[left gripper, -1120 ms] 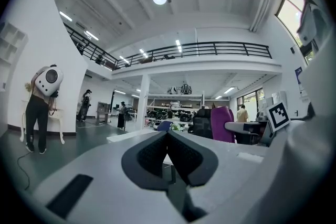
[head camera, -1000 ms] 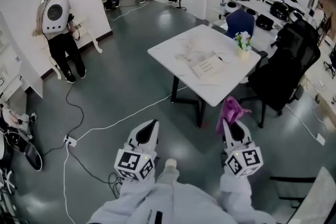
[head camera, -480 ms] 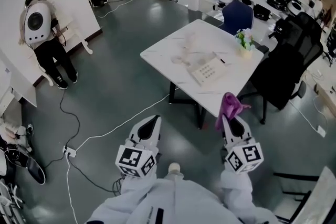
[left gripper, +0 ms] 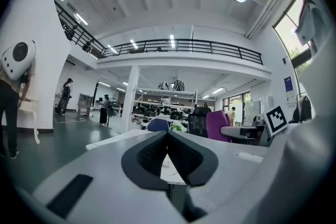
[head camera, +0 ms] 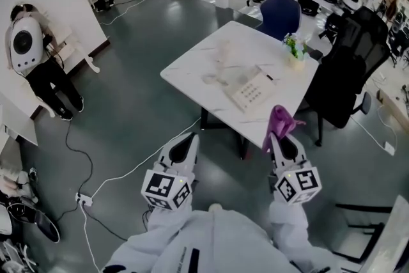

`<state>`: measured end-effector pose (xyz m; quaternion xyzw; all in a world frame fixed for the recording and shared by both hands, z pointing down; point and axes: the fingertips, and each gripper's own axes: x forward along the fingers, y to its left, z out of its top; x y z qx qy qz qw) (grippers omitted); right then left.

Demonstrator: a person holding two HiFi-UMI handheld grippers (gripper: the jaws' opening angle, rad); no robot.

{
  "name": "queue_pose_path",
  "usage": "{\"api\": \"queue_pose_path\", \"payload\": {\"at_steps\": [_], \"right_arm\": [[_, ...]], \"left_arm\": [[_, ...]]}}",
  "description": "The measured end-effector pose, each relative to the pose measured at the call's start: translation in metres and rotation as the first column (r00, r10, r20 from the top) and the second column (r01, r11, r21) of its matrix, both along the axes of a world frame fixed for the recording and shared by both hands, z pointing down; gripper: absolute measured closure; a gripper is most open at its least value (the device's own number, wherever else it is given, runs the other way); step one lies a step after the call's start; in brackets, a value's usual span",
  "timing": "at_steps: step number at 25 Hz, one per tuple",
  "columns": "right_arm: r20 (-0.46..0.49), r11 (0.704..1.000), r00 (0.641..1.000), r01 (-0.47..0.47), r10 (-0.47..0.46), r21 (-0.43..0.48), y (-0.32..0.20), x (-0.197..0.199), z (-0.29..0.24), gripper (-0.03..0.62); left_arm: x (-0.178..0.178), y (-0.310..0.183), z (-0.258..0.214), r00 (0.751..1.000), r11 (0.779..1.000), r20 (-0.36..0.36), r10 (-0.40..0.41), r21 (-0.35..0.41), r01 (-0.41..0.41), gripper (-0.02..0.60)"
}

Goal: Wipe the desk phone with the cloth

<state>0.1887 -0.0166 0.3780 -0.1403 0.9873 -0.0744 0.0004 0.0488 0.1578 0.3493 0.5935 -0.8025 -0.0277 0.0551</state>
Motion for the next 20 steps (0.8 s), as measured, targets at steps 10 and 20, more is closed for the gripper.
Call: {"api": "queue_pose_path", "payload": {"at_steps": [10,20], "right_arm": [[-0.012,0.999,0.999,-0.042,0.042,-0.001,-0.018,-0.031,0.005,0.553],[-0.038,0.997,0.996,-0.079,0.078,-0.015,-0.044,-0.058,0.014,0.553]], "left_arm": [[-0.035,-0.021,0.01,0.999,0.999,-0.007,0.045,-0.014,-0.045,0.584],[-0.067,-0.052,0.02,0.997,0.997,-0.039,0.07,-0.02,-0.071,0.584]]}}
